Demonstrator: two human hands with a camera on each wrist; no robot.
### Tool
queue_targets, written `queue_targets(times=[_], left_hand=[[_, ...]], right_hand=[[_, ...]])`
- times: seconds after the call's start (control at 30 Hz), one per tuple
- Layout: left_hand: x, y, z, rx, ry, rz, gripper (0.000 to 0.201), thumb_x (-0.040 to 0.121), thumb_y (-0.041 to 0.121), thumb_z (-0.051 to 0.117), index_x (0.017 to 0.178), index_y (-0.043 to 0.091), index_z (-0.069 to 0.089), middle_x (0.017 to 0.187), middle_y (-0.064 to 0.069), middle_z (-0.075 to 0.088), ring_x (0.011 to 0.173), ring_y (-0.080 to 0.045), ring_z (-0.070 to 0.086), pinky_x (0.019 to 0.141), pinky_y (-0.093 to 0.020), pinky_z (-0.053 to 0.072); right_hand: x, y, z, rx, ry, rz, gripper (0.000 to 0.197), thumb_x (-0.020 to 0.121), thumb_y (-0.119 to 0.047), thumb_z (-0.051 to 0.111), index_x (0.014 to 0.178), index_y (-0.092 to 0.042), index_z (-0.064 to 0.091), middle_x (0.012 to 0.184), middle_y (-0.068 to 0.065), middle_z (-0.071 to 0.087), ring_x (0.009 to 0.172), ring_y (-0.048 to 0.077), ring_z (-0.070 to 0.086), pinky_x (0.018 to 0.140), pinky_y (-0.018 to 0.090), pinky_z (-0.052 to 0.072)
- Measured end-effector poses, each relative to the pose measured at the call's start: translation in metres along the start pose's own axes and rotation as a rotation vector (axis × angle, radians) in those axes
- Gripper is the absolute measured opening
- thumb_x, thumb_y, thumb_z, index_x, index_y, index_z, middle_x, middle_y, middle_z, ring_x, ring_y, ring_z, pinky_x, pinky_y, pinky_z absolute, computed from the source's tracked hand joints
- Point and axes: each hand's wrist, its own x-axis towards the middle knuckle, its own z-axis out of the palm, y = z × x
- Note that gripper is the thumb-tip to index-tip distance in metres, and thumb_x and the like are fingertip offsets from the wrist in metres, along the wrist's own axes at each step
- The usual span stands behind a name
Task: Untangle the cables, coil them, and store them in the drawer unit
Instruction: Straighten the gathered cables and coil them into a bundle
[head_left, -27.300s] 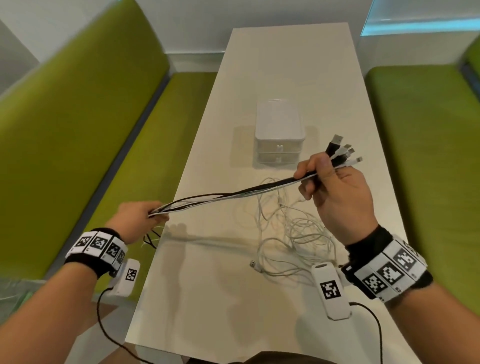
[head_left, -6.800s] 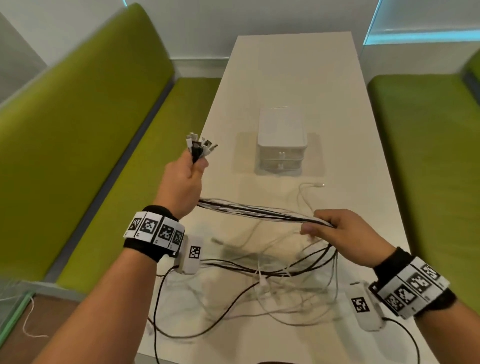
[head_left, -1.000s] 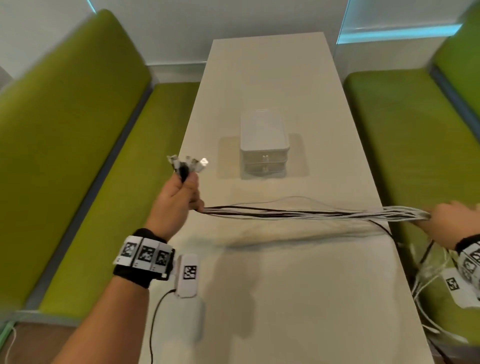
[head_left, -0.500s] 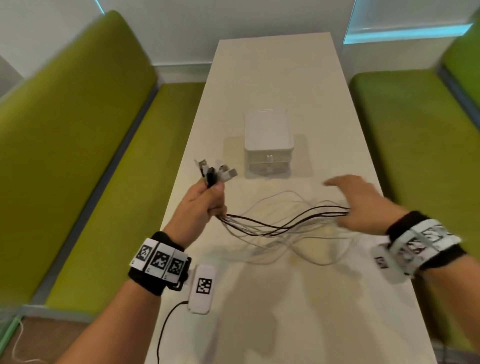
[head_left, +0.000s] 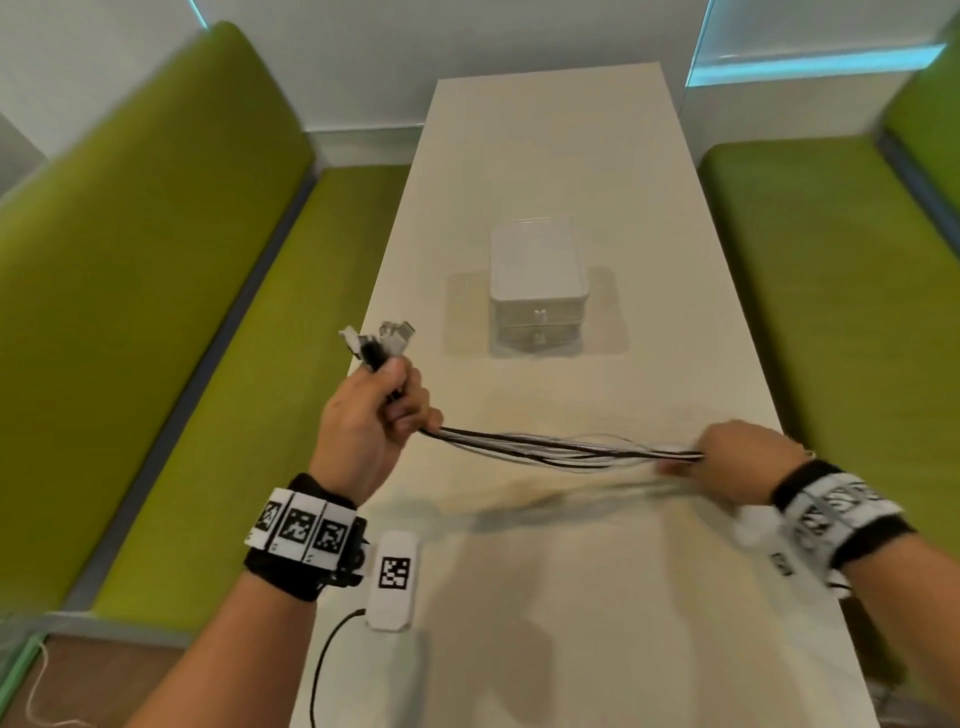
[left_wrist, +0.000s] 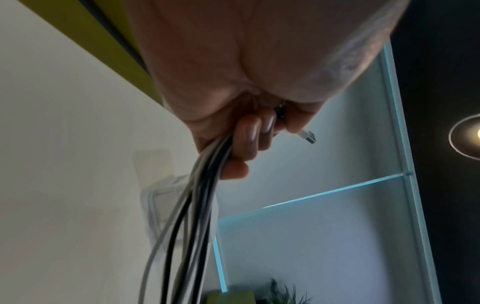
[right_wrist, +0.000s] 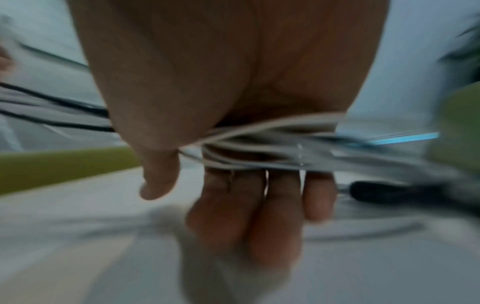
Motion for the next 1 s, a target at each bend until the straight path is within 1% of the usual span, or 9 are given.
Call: queue_targets(times=[0.17,0.27,0.37,0.47,0.6,0.7,0.77,0.9,1.0], left_hand=[[-0.006,-0.016,0.009,0.032,-0.033,-0.077,0.021,0.096,0.022,0.046,0.079,0.01,0.045,0.065,-0.003,0.029,0.055,-0.02,0.036,0.072,-0.042,0.055],[-0.007,-0.035,0.028,0.09,-0.073,-0.099,0.016,0.094,0.022,0.047,0.085,0.01,0.042,0.065,-0.002,0.03,0.055,-0.018,0.039,0.077,-0.04,0.056],[-0.003,-0.038,0.034,0.094,-0.077,-0.09,0.015,0.094,0.021,0.048,0.084,0.012,0.041,0.064,0.002,0.031,0.055,-0.015,0.037,0.072,-0.034,0.052],[-0.003,-0.038,0.037,0.046,-0.092,-0.107,0.016,0.095,0.023,0.048,0.088,0.01,0.045,0.062,0.002,0.03,0.055,-0.015,0.035,0.07,-0.033,0.049],[-0.007,-0.04,0.046,0.023,-0.13,-0.08,0.028,0.101,0.026,0.045,0.105,0.0,0.055,0.059,-0.001,0.029,0.055,-0.018,0.037,0.071,-0.033,0.049],[-0.008,-0.027,0.038,-0.084,-0.022,-0.036,0.026,0.104,0.024,0.046,0.091,0.004,0.057,0.059,-0.003,0.039,0.064,-0.023,0.052,0.086,-0.042,0.053],[-0.007,-0.019,0.028,-0.188,0.061,-0.005,0.027,0.105,0.022,0.044,0.085,0.008,0.055,0.063,-0.003,0.041,0.064,-0.024,0.054,0.093,-0.053,0.054],[-0.001,-0.009,0.006,-0.294,0.228,-0.004,0.034,0.107,0.028,0.039,0.076,0.02,0.048,0.056,0.006,0.025,0.043,-0.01,0.023,0.063,-0.04,0.055],[0.013,-0.009,-0.007,-0.21,0.284,-0.032,0.036,0.103,0.032,0.047,0.07,0.021,0.041,0.058,0.006,0.022,0.043,-0.008,0.019,0.044,-0.023,0.023]], right_hand=[[-0.006,0.096,0.01,0.144,-0.008,0.27,0.039,0.102,-0.037,0.053,0.075,-0.012,0.066,0.071,0.005,0.066,0.071,0.023,0.065,0.055,0.029,0.042],[-0.008,0.103,0.01,0.054,-0.01,0.315,0.017,0.095,-0.031,0.061,0.1,-0.015,0.063,0.102,0.01,0.068,0.09,0.026,0.063,0.075,0.034,0.049],[-0.013,0.066,-0.008,0.043,0.078,0.134,0.089,0.07,-0.047,0.083,0.145,-0.03,0.039,0.139,0.006,0.052,0.127,0.028,0.05,0.103,0.041,0.043],[-0.032,-0.019,-0.035,0.321,0.145,-0.291,0.121,0.056,-0.067,0.088,0.155,-0.031,0.029,0.152,-0.002,0.042,0.141,0.019,0.037,0.115,0.032,0.03],[-0.05,-0.148,-0.04,0.539,0.159,-0.633,0.094,0.055,-0.074,0.083,0.132,-0.033,0.05,0.126,-0.009,0.062,0.115,0.01,0.056,0.104,0.027,0.042],[-0.037,-0.18,-0.027,0.683,0.035,-0.494,0.048,0.078,-0.064,0.075,0.09,-0.019,0.066,0.073,-0.001,0.072,0.066,0.018,0.069,0.075,0.041,0.057],[-0.031,-0.173,-0.018,0.568,0.017,-0.426,0.061,0.082,-0.074,0.062,0.072,-0.014,0.064,0.061,0.002,0.067,0.056,0.023,0.064,0.062,0.04,0.053],[-0.04,-0.148,0.002,0.273,0.137,-0.486,0.062,0.086,-0.083,0.03,0.092,-0.024,0.049,0.065,-0.006,0.053,0.066,0.023,0.054,0.058,0.038,0.036],[-0.063,-0.133,0.005,0.325,0.117,-0.609,0.036,0.1,-0.065,0.026,0.113,-0.034,0.037,0.073,-0.009,0.053,0.071,0.027,0.058,0.064,0.038,0.04]])
